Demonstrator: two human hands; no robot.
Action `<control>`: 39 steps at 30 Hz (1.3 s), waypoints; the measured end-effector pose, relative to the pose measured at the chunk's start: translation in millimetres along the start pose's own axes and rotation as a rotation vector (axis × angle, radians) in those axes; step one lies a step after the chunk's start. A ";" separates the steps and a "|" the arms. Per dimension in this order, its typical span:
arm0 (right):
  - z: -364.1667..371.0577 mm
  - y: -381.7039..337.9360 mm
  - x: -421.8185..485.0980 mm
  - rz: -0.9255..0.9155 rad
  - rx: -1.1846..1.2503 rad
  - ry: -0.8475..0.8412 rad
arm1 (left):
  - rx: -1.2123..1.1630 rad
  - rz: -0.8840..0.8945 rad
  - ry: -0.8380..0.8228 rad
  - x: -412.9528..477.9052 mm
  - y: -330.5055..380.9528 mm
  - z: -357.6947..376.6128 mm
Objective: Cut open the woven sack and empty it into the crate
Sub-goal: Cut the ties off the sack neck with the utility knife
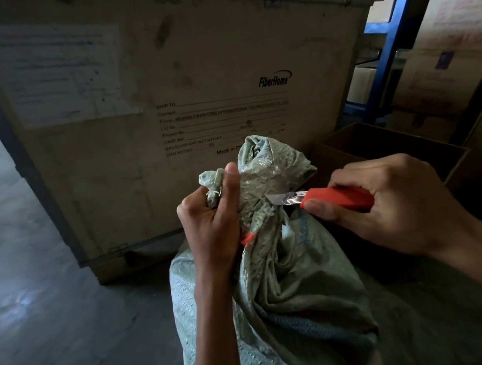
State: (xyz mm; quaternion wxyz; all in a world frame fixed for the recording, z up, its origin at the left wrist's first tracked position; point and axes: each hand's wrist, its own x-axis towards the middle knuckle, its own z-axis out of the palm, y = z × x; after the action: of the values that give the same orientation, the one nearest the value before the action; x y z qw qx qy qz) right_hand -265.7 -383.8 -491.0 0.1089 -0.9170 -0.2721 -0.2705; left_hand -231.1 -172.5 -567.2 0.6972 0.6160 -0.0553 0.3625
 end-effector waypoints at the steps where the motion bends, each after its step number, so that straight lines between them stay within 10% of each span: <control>1: 0.1 0.0 0.1 0.003 0.014 0.002 | 0.004 0.008 -0.005 -0.3 -0.2 0.2; 20: -10.7 -0.2 -1.4 -0.001 0.001 -0.041 | 0.385 0.306 -0.012 -5.0 1.1 -1.8; 39: -8.8 -0.3 0.0 -0.007 0.025 -0.033 | 0.159 0.158 0.004 -0.6 -5.1 -5.3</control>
State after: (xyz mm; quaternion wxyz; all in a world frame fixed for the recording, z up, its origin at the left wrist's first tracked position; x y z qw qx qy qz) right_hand -269.7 -386.6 -483.7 0.1149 -0.9189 -0.2806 -0.2523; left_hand -230.6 -167.8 -573.0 0.6155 0.6622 -0.0733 0.4210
